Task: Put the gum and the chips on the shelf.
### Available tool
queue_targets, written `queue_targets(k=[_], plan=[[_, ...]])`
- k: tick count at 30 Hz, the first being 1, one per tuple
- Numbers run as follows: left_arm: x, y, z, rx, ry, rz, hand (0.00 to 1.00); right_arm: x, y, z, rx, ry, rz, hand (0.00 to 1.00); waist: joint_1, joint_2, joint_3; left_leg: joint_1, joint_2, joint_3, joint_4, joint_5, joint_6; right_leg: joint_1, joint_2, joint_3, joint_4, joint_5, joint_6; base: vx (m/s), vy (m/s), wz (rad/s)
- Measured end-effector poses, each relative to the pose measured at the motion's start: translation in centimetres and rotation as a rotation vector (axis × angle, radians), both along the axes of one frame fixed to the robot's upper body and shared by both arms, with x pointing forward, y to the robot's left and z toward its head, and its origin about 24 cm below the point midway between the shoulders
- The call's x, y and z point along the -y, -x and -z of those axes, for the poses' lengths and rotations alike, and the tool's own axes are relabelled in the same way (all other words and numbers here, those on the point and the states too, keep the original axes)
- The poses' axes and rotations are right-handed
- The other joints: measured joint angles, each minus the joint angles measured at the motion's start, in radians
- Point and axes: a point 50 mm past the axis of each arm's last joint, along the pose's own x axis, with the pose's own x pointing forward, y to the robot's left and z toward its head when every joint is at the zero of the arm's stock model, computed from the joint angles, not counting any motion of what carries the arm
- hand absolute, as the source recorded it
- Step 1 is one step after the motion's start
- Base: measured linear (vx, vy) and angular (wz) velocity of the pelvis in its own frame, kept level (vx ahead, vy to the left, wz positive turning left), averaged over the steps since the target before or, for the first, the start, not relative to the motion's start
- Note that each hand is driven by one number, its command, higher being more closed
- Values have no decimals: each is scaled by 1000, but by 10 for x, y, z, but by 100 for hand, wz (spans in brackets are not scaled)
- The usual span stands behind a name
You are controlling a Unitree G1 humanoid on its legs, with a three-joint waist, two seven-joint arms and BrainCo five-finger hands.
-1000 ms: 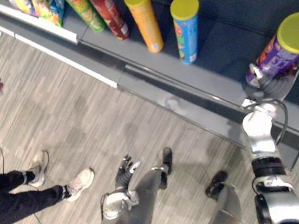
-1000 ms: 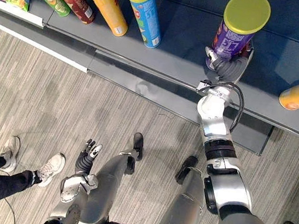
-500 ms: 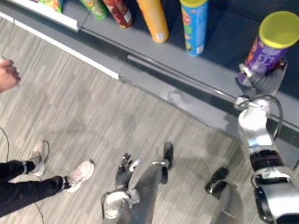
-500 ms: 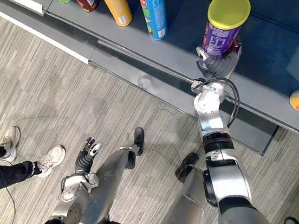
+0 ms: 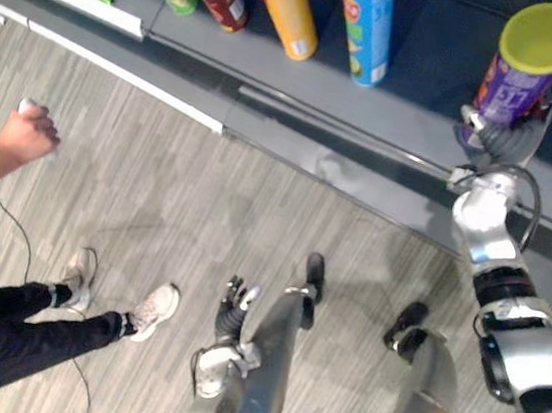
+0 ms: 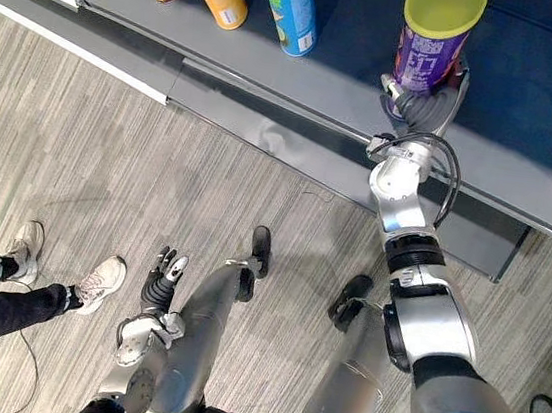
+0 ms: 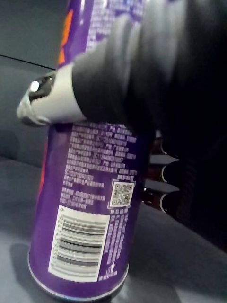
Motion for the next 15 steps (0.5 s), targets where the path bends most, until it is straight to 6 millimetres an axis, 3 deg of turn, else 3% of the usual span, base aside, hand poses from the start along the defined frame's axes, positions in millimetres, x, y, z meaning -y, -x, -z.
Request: queue_targets(k=[5,6,15], plan=[[2,-1,-1,8,8,5,0,2,2,-2,30,-6,21,100,12,4,-1,-13,1,-2,3,0,2,-14,0,0,4,0,0,13,-55,0],[2,-1,-2,11,10,6,0,3,2,-4,39,-1,24,0,15,5,-1,-22,3,-3,10,0,2,-19,1,-1,5,0,0,23,-54,1],[3,-3,-3,19,46,5,0,2,-1,5,-13,29,33,0,18,6,-1,-32,7,-2,20,-4,1,-24,5,-1,4,0,0,30,-55,-1]])
